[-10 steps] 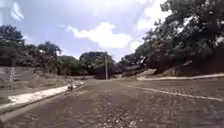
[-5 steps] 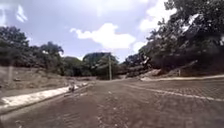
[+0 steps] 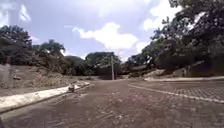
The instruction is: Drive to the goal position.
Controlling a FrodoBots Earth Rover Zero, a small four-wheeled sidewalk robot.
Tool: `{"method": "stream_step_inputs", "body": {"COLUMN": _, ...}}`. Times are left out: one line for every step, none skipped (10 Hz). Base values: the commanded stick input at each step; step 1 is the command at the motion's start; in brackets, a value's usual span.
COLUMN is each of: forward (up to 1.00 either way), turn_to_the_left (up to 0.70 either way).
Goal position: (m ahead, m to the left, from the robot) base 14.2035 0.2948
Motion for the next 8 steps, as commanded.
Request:
{"method": "stream_step_inputs", "body": {"forward": 0.70, "turn_to_the_left": 0.00}}
{"method": "stream_step_inputs", "body": {"forward": 0.70, "turn_to_the_left": 0.00}}
{"method": "stream_step_inputs", "body": {"forward": 0.70, "turn_to_the_left": 0.00}}
{"method": "stream_step_inputs", "body": {"forward": 0.70, "turn_to_the_left": 0.00}}
{"method": "stream_step_inputs", "body": {"forward": 0.70, "turn_to_the_left": 0.00}}
{"method": "stream_step_inputs", "body": {"forward": 0.70, "turn_to_the_left": 0.00}}
{"method": "stream_step_inputs", "body": {"forward": 0.70, "turn_to_the_left": 0.00}}
{"method": "stream_step_inputs", "body": {"forward": 0.70, "turn_to_the_left": 0.00}}
